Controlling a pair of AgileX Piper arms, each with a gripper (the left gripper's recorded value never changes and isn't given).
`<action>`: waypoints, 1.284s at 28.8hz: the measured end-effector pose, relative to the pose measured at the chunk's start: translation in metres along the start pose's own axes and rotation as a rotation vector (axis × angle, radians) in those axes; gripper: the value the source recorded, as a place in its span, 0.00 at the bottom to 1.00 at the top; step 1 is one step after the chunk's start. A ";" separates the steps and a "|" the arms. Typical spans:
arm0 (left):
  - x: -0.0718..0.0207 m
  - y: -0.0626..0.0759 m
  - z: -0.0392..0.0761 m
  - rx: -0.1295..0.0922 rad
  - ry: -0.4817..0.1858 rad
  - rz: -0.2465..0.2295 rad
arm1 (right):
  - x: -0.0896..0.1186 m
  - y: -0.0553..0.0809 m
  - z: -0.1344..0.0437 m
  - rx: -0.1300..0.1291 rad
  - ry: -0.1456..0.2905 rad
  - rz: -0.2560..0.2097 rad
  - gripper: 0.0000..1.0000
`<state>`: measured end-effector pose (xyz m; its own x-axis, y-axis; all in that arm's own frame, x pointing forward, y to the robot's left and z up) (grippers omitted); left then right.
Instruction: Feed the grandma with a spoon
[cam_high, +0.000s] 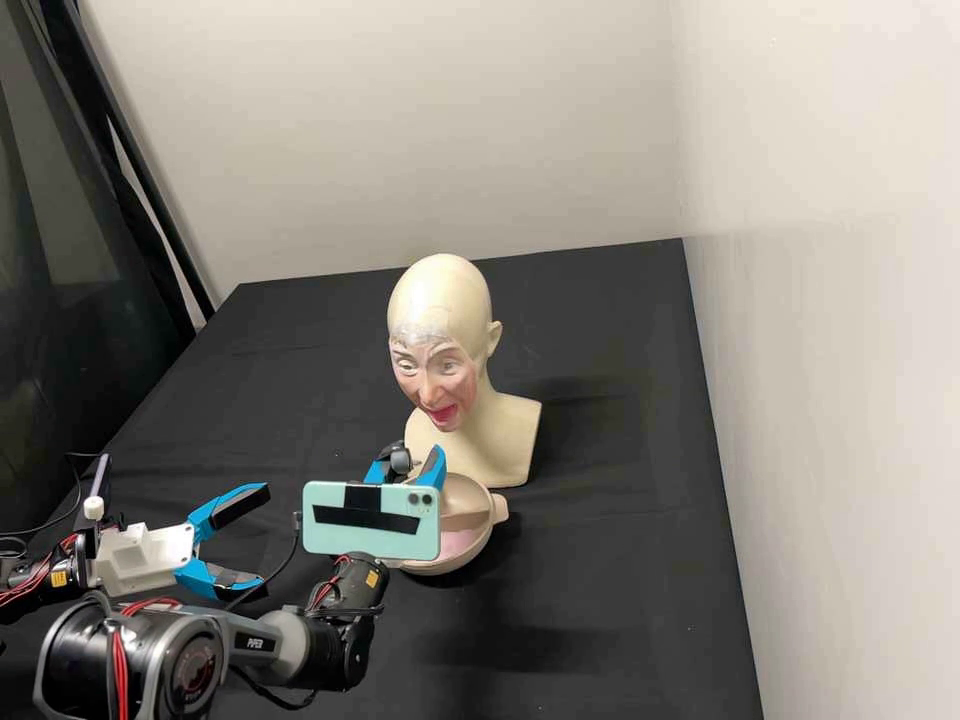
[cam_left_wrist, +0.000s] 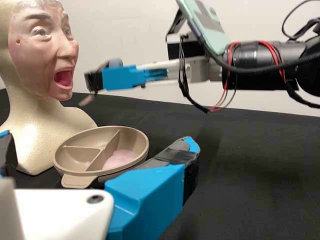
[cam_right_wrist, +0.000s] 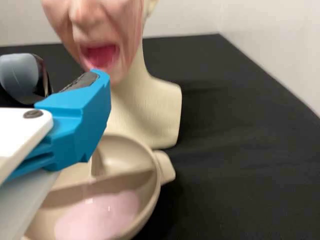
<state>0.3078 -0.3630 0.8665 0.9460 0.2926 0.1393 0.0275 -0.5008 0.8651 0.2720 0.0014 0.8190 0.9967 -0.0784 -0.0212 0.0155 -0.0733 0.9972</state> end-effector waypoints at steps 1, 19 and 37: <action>0.0000 0.000 0.001 0.000 -0.002 0.000 | 0.000 -0.002 0.002 0.000 -0.007 -0.006 0.00; -0.0009 -0.002 0.003 -0.035 -0.009 -0.007 | 0.001 -0.017 0.020 -0.052 -0.099 -0.088 0.00; 0.0003 -0.006 0.001 -0.048 -0.007 -0.020 | -0.007 -0.039 0.040 -0.092 -0.188 -0.190 0.00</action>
<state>0.3083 -0.3609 0.8613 0.9476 0.2965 0.1186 0.0311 -0.4555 0.8897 0.2617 -0.0351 0.7774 0.9430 -0.2556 -0.2130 0.2166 -0.0144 0.9762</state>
